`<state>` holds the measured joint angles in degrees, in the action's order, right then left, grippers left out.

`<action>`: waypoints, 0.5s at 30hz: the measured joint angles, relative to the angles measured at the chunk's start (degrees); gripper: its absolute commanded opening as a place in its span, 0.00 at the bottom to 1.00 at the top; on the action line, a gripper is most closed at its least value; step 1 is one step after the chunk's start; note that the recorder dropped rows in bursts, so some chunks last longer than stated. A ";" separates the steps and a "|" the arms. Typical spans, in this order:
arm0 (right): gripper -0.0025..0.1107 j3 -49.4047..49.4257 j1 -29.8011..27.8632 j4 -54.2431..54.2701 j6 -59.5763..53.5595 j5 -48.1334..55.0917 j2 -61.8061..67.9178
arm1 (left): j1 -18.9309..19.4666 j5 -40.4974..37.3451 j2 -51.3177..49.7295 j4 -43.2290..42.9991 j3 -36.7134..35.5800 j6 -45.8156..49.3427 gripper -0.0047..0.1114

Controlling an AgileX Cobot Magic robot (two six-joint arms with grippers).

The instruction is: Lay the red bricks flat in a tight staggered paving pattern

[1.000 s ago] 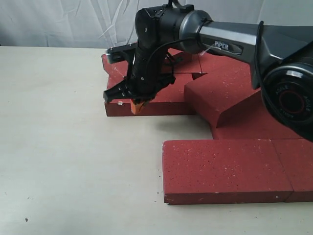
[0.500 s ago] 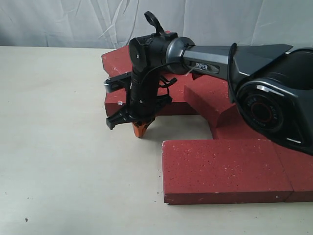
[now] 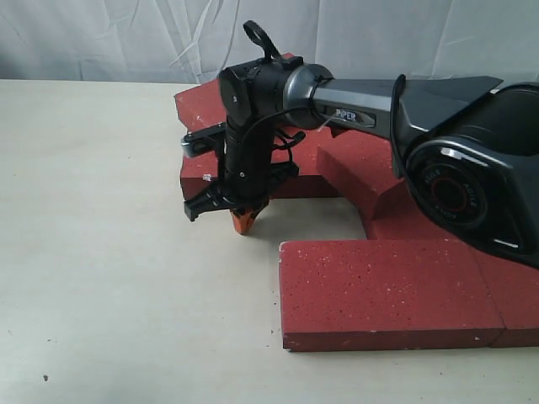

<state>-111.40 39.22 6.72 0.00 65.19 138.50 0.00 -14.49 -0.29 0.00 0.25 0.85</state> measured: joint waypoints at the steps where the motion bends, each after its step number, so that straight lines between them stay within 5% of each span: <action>1: 0.02 0.00 0.00 -0.16 -0.34 0.97 -0.30 | 0.00 0.00 0.00 0.00 0.00 0.00 0.04; 15: 0.02 0.00 -5.19 -0.16 -4.58 1.54 -9.10 | 0.00 0.00 0.00 0.00 0.00 0.00 0.04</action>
<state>-111.40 34.04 6.55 -4.58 66.73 129.40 0.00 -14.49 -0.29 0.00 0.25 0.85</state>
